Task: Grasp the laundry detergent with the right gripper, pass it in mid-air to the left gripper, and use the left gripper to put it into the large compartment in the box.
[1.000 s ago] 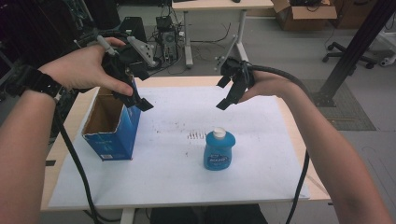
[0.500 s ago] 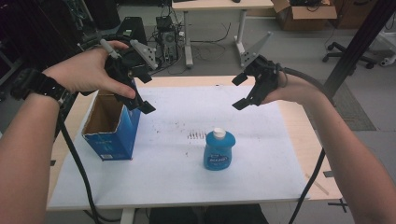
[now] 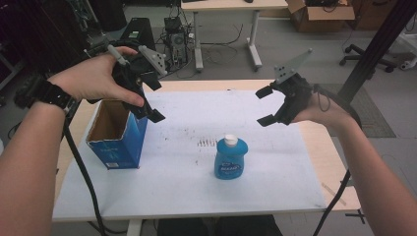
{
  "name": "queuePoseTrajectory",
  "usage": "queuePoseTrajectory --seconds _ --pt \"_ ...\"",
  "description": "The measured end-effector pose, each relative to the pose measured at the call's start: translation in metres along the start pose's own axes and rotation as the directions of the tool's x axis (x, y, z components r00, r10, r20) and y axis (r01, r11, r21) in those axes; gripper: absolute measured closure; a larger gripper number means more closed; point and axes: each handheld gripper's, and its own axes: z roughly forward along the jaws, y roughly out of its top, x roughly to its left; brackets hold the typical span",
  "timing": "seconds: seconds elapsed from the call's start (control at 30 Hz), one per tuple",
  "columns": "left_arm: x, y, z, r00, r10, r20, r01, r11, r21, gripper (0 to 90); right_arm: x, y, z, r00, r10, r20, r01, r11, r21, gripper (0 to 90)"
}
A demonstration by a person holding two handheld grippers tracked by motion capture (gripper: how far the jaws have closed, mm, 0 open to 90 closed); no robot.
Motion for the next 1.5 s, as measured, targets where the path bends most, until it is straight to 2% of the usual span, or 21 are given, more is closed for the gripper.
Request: queuePoseTrajectory --seconds 0.2,0.63,0.7,0.73,0.9,1.1,1.5 --pt "-0.002 -0.001 0.003 1.0 0.0 0.004 0.0 1.0 -0.001 3.5 0.013 -0.02 0.006 0.9999 -0.002 -0.015 0.001 0.999 -0.054 2.0" --pt "-0.006 -0.004 0.003 1.0 -0.006 0.005 0.006 1.0 -0.006 3.5 0.026 -0.049 0.026 0.999 0.006 -0.043 -0.01 0.994 -0.104 1.9" --pt "-0.007 -0.005 0.003 1.0 -0.008 0.004 0.008 0.9999 -0.008 3.5 0.028 -0.053 0.029 0.9985 0.017 -0.052 -0.024 0.992 -0.123 1.6" --pt "-0.007 -0.006 0.003 0.9999 -0.011 0.005 0.011 0.9999 -0.009 3.5 0.029 -0.057 0.035 0.997 0.026 -0.073 -0.035 0.99 -0.136 1.7" --pt "-0.008 -0.007 0.004 0.9999 -0.013 0.006 0.013 0.9999 -0.009 3.5 0.031 -0.066 0.047 0.9963 0.035 -0.079 -0.044 0.992 -0.121 1.7" --pt "-0.008 -0.008 0.006 0.9998 -0.015 0.01 0.016 0.9998 -0.011 3.5 0.034 -0.079 0.063 0.994 0.051 -0.096 -0.065 0.986 -0.151 1.9" --pt "-0.009 -0.009 0.009 0.9998 -0.017 0.013 0.017 0.9997 -0.015 3.5 0.037 -0.093 0.096 0.989 0.074 -0.128 -0.093 0.984 -0.154 2.2"
